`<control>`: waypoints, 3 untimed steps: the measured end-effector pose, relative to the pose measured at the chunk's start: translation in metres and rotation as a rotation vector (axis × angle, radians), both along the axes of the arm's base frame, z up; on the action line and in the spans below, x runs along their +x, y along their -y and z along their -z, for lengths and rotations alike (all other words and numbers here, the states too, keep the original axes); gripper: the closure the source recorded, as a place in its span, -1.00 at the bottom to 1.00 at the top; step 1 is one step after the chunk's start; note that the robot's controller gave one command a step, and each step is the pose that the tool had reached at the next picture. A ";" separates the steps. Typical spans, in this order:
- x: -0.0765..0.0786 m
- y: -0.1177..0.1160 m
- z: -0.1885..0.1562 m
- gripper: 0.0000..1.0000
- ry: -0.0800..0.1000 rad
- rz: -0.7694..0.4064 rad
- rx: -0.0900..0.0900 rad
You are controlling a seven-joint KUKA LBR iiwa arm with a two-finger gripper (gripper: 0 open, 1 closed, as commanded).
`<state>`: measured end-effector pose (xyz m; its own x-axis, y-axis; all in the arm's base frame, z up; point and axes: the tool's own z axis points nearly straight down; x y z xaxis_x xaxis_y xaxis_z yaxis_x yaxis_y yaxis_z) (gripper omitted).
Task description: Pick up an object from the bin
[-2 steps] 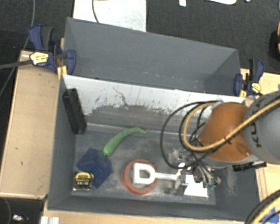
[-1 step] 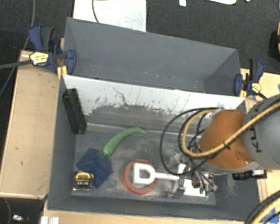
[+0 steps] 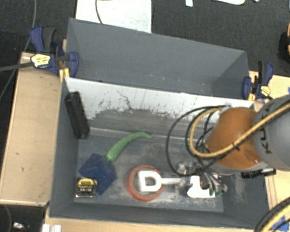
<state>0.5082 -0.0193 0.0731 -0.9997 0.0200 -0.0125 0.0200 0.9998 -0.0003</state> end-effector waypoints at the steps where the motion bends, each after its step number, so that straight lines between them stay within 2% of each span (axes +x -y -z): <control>1: 0.000 0.000 0.000 1.00 0.000 -0.001 0.000; 2: 0.000 0.000 -0.001 1.00 0.001 -0.001 0.000; 3: -0.003 0.000 -0.021 1.00 -0.008 -0.002 0.001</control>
Offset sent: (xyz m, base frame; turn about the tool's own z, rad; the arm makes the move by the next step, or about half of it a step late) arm -0.0002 0.0001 0.0033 -0.0005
